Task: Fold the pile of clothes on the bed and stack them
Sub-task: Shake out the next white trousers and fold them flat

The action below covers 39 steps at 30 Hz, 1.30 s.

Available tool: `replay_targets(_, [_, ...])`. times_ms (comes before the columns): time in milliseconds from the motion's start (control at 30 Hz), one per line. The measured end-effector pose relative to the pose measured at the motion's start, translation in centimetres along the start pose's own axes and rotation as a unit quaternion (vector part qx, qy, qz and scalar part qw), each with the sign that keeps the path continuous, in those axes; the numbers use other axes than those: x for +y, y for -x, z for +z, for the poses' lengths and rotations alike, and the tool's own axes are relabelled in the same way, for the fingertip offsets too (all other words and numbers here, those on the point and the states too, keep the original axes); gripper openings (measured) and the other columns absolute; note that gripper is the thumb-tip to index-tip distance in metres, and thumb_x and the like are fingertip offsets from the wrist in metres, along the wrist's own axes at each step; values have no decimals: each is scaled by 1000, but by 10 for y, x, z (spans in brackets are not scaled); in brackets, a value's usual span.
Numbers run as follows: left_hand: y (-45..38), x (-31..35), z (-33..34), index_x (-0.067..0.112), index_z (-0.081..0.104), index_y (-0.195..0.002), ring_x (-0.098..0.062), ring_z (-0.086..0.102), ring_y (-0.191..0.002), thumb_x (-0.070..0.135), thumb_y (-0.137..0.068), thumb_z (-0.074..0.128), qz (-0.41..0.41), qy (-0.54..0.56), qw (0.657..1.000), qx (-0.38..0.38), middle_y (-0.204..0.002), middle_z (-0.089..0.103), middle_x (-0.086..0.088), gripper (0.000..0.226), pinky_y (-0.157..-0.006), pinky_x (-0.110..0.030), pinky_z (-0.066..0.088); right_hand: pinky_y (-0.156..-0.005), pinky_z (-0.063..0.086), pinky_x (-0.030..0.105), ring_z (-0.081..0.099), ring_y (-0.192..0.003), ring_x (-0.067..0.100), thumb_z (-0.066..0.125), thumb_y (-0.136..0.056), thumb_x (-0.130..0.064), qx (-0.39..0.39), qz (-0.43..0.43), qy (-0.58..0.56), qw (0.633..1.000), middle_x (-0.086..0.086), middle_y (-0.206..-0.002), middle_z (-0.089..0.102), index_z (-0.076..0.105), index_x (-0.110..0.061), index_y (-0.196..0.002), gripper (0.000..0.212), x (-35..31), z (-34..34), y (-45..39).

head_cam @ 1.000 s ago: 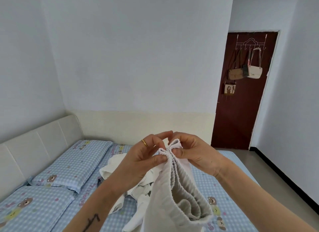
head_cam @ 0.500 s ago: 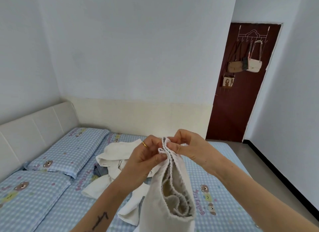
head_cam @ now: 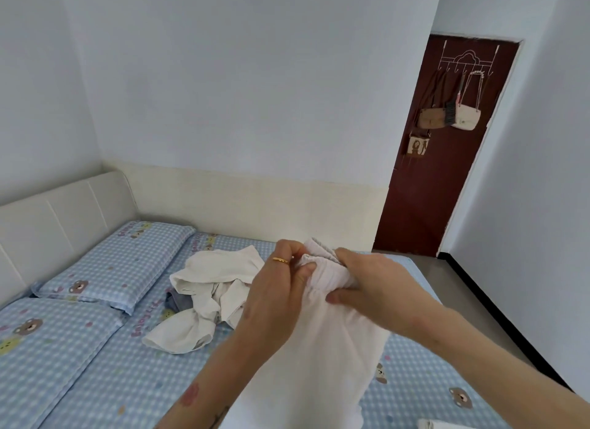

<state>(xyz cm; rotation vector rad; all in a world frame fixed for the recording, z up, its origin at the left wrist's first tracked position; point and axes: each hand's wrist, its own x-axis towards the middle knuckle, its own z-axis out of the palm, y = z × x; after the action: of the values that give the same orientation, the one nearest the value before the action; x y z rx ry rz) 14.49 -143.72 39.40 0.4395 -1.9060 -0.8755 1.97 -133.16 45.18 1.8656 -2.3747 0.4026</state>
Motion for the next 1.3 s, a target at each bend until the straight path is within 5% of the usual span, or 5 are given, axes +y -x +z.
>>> replay_targets(200, [31, -26, -10, 28, 51, -98, -4, 55, -89, 27, -78, 73, -23, 83, 994, -62, -96, 58, 17, 30, -74, -10, 41, -73, 47, 36, 57, -78, 12, 67, -82, -41, -40, -49, -42, 997, -7, -80, 64, 53, -22, -85, 23, 11, -13, -5])
replay_targets(400, [37, -40, -21, 35, 51, -83, 0, 48, -69, 18, -83, 60, -35, 104, 991, 77, -76, 54, 16, 19, -62, -7, 37, -66, 43, 31, 50, -68, 5, 67, -83, -41, -61, -103, -46, 992, -10, -71, 59, 49, -26, -77, 24, -4, -13, -29])
replay_targets(567, [28, -60, -61, 35, 49, -117, 1, 55, -77, 14, -85, 65, -70, 89, 988, 101, -83, 56, 21, 42, -69, -7, 42, -63, 40, 27, 48, -67, 0, 65, -83, -44, -67, -163, -16, 984, -17, -65, 52, 45, -31, -74, 26, -33, 0, -77])
replay_targets(933, [-14, -122, -226, 31, 52, -76, 6, 46, -58, 12, -85, 62, -128, -44, 965, 225, -68, 55, 15, 23, -57, -9, 37, -58, 28, 30, 42, -62, 5, 64, -83, -34, -20, -325, 15, 945, -17, -61, 45, 32, -35, -62, 38, -194, 34, -221])
replay_targets(1300, [-62, -146, -362, 15, 53, -83, -2, 42, -62, 11, -85, 58, -106, -141, 930, 321, -74, 54, 7, 7, -55, -13, 35, -62, 28, 30, 49, -74, 20, 63, -84, -35, 74, -405, 2, 911, -8, -75, 53, 40, -27, -79, 25, -316, 43, -323])
